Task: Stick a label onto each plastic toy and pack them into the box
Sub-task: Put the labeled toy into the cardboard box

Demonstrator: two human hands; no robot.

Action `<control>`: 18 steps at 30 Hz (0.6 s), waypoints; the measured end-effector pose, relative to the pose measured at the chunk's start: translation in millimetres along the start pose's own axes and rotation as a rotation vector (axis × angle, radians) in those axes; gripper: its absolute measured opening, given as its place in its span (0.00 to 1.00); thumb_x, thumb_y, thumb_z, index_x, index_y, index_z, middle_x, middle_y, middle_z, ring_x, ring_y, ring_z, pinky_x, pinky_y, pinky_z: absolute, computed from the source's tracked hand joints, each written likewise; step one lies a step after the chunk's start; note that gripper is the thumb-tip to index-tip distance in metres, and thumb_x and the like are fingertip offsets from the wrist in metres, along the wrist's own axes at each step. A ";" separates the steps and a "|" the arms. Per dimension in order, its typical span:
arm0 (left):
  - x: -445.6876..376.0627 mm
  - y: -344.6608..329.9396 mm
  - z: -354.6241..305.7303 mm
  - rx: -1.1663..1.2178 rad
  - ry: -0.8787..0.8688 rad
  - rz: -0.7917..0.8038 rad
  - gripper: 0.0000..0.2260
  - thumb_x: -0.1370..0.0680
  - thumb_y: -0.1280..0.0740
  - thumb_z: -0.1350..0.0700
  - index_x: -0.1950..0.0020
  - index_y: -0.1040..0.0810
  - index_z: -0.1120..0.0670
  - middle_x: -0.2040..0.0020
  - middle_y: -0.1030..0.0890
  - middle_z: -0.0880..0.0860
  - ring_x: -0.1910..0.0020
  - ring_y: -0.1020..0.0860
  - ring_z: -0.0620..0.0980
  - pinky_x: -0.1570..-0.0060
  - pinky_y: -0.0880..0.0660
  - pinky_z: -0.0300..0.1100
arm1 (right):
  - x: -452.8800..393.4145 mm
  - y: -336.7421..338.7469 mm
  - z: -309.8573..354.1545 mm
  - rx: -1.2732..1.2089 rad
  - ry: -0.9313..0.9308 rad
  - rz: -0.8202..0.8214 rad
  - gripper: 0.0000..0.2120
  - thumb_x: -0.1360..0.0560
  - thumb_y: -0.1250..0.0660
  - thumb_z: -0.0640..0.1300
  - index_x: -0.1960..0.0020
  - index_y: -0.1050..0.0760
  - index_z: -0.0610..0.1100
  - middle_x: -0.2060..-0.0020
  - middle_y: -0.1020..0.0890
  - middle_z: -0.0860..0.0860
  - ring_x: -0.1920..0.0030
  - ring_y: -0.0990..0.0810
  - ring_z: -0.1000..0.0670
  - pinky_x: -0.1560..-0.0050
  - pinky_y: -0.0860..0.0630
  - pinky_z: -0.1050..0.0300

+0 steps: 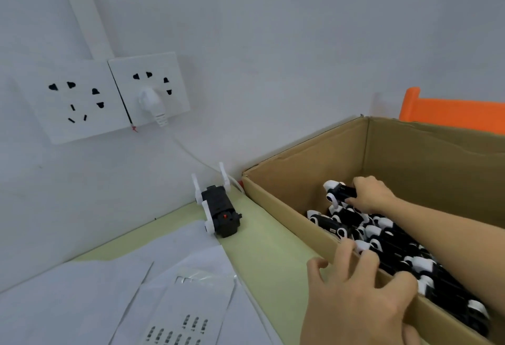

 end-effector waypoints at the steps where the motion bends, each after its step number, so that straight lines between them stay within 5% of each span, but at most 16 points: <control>1: -1.5 -1.3 0.9 -0.025 -0.008 -0.018 0.09 0.33 0.45 0.45 0.60 0.27 0.41 0.59 0.27 0.41 0.46 0.22 0.43 0.58 0.24 0.42 | -4.8 -8.8 -0.9 0.027 -0.003 0.007 0.14 0.23 0.32 0.52 0.47 0.27 0.42 0.49 0.22 0.44 0.51 0.21 0.42 0.55 0.24 0.51; 2: -2.8 -5.2 1.9 -0.040 -0.013 -0.026 0.07 0.29 0.45 0.46 0.60 0.28 0.41 0.59 0.28 0.41 0.46 0.22 0.43 0.58 0.23 0.42 | -8.9 -16.6 -3.2 0.055 -0.010 0.014 0.14 0.22 0.33 0.51 0.45 0.27 0.42 0.48 0.21 0.44 0.48 0.21 0.41 0.54 0.23 0.50; 5: -6.7 -12.1 7.9 -0.045 0.054 0.001 0.24 0.19 0.61 0.54 0.61 0.28 0.41 0.60 0.29 0.42 0.46 0.22 0.43 0.57 0.23 0.43 | -17.4 -37.4 -4.7 0.092 -0.009 0.053 0.15 0.21 0.34 0.50 0.41 0.29 0.40 0.43 0.22 0.42 0.43 0.22 0.40 0.49 0.23 0.50; 9: -8.5 -7.8 1.7 -0.108 0.023 -0.078 0.12 0.24 0.48 0.52 0.61 0.29 0.40 0.60 0.30 0.41 0.46 0.24 0.42 0.58 0.23 0.42 | -22.3 -59.4 -1.5 0.023 0.000 0.151 0.19 0.19 0.38 0.49 0.35 0.34 0.38 0.36 0.29 0.38 0.38 0.26 0.38 0.42 0.27 0.49; 12: -2.4 -7.4 -1.0 -0.055 0.001 -0.091 0.06 0.28 0.43 0.46 0.61 0.27 0.41 0.61 0.29 0.43 0.48 0.21 0.44 0.60 0.24 0.42 | -24.9 -57.0 -14.2 -0.106 -0.013 0.222 0.10 0.18 0.43 0.44 0.45 0.26 0.39 0.38 0.24 0.38 0.42 0.26 0.41 0.46 0.30 0.55; 18: 0.3 -1.2 -0.1 -0.027 0.056 -0.038 0.14 0.40 0.47 0.47 0.58 0.29 0.42 0.58 0.28 0.42 0.46 0.22 0.45 0.59 0.29 0.40 | -15.4 -37.0 -28.2 -0.103 -0.017 0.229 0.21 0.21 0.45 0.39 0.29 0.32 0.36 0.30 0.29 0.39 0.32 0.29 0.38 0.36 0.28 0.50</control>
Point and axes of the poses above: each hand's wrist, its own x-axis away from the middle knuckle, its own y-axis out of the back of the hand, z = x × y, the point moved 5 cm from there along -x, towards the middle knuckle
